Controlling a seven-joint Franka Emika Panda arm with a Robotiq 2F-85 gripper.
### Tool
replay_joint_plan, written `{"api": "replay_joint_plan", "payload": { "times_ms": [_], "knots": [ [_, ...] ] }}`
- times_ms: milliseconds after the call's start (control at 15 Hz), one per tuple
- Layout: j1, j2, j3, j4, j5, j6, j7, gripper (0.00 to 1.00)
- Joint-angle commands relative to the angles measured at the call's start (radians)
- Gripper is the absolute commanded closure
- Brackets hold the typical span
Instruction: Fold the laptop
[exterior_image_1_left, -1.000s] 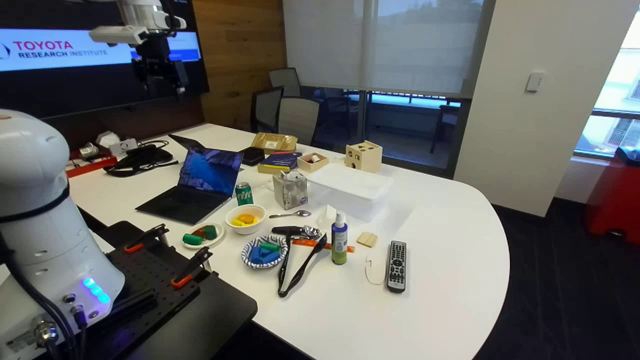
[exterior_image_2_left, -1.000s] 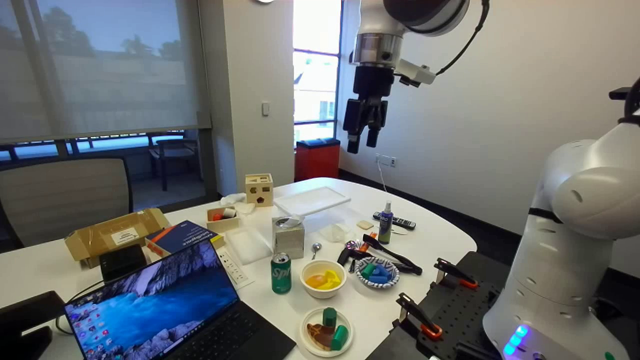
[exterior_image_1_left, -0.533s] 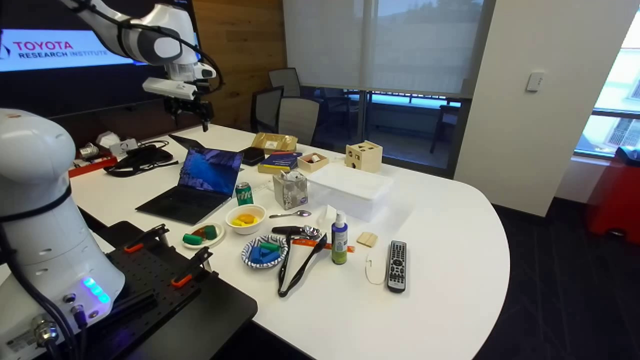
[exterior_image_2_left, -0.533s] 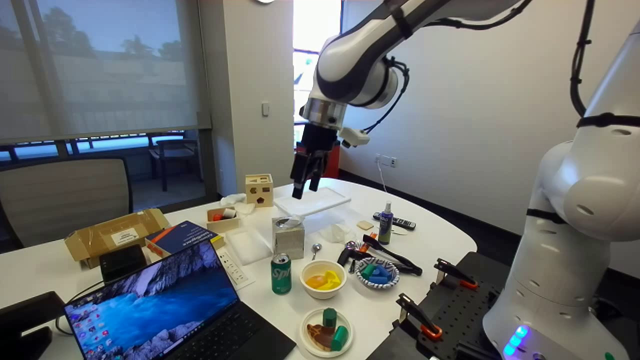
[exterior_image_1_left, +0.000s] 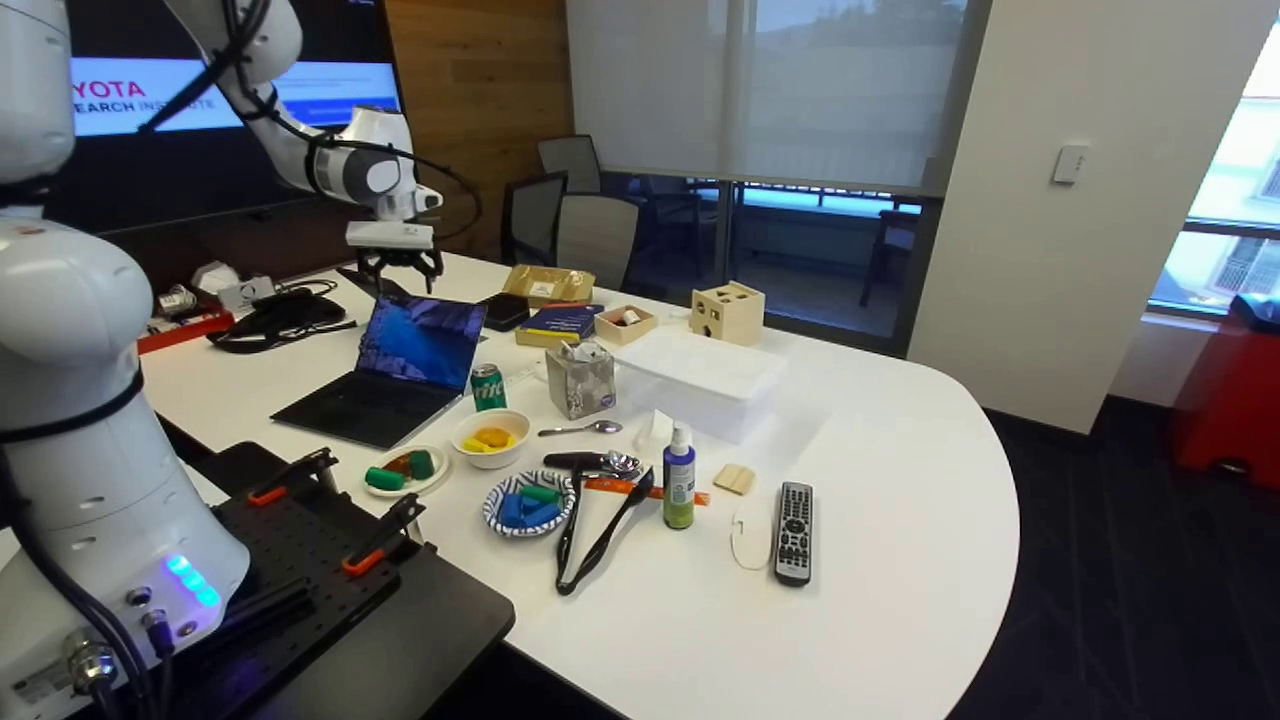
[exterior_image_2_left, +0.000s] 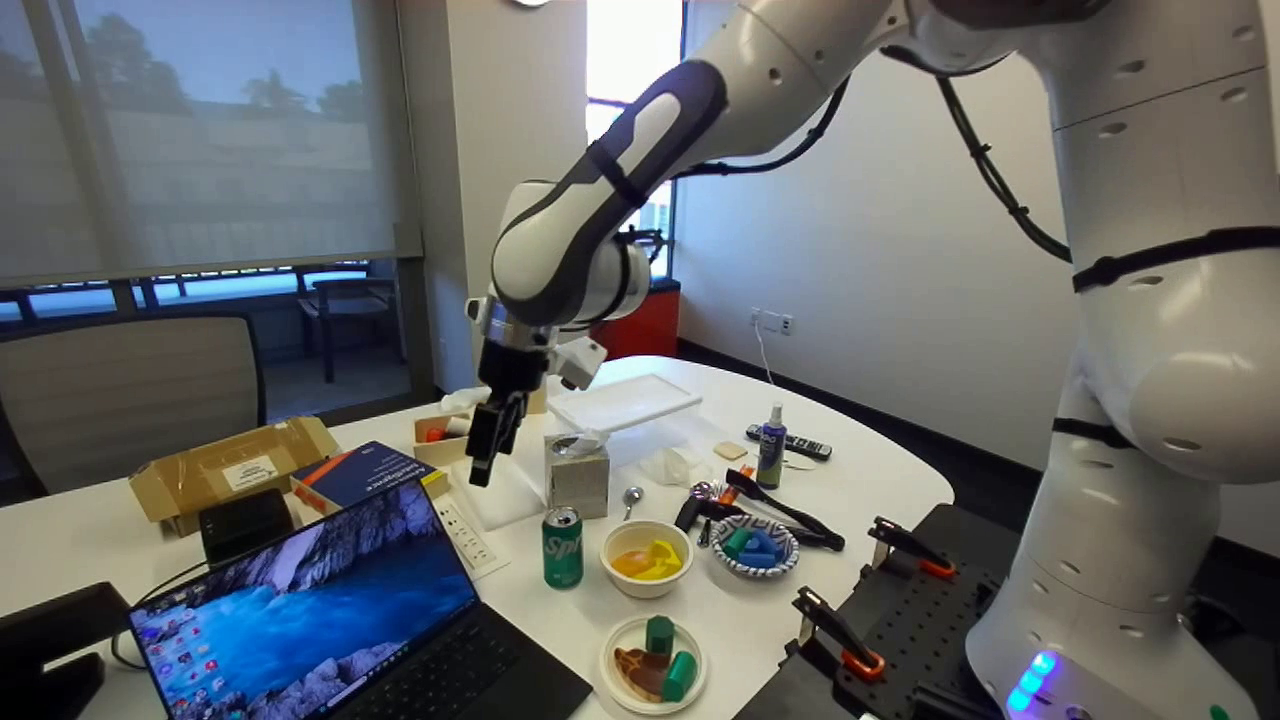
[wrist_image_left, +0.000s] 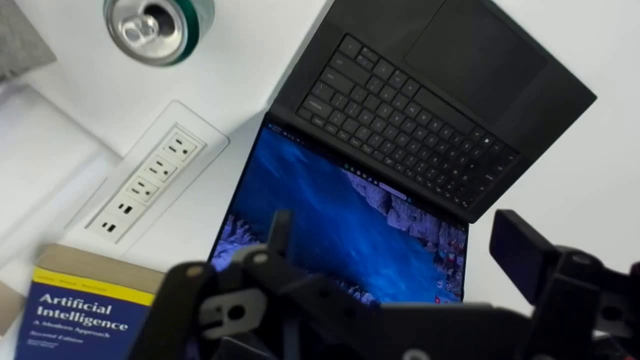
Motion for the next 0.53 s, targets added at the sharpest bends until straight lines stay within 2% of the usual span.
{"api": "replay_joint_plan", "payload": {
  "times_ms": [0,267,467],
  "knots": [
    [0.014,0.229,0.009,0.256,-0.188,0.027,0.052,0.0],
    [0.042,0.424,0.006,0.51,-0.309,0.043,0.098,0.0],
    [0.086,0.56,-0.008,0.692,-0.345,0.043,0.162,0.0]
  ]
}}
